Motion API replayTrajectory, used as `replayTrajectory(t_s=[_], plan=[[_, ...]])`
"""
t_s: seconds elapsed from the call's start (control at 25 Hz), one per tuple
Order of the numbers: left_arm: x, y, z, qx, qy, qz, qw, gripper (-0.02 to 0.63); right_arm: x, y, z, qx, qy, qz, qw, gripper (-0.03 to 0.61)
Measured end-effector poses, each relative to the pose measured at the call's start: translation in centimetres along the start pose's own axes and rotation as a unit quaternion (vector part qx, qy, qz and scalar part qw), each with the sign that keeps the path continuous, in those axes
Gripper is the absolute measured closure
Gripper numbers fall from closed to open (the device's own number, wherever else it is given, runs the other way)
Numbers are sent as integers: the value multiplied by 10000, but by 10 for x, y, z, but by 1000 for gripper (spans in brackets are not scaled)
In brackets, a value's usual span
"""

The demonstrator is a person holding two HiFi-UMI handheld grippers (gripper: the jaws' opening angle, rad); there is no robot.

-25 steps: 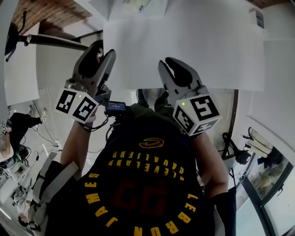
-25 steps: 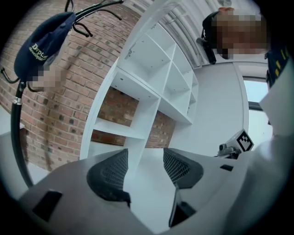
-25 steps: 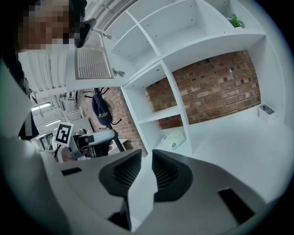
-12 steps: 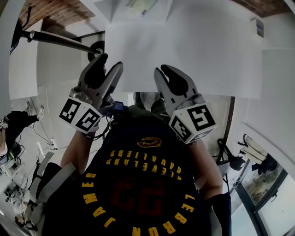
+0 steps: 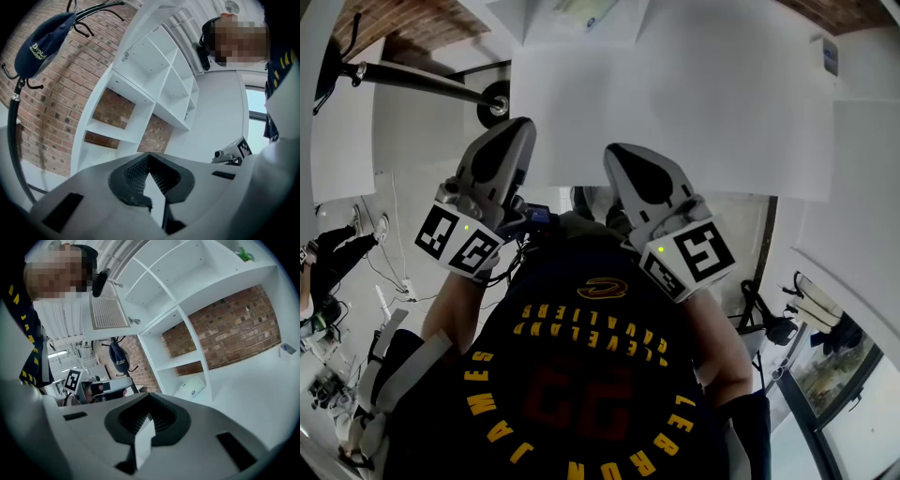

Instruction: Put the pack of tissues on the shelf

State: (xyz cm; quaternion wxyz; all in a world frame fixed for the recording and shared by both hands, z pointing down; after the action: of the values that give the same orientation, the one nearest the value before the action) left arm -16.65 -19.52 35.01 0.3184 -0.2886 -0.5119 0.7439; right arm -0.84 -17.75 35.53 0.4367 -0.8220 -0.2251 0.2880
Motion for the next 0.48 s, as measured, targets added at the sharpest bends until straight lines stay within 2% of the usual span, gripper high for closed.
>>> replayTrajectory(t_s=[0.2, 0.48], plan=[[-1, 2, -3, -335, 16, 80, 9994, 611, 1, -1, -4, 25, -103, 43, 9999, 571], [-1, 0, -2, -305, 76, 100, 9995, 611, 2, -4, -3, 58, -45, 58, 10000, 571]])
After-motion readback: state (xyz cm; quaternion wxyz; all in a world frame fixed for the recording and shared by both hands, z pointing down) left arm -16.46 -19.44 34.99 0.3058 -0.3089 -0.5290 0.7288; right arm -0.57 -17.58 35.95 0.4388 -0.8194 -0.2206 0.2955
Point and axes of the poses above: the fingertips, and each gripper's own axes: x backward along the fingers, z to its left, y out of its top, the point moved 4 cm from there along x, backward along the fingers, and after that the axes turned 6 degrees about -x, right-handed, at the moved point
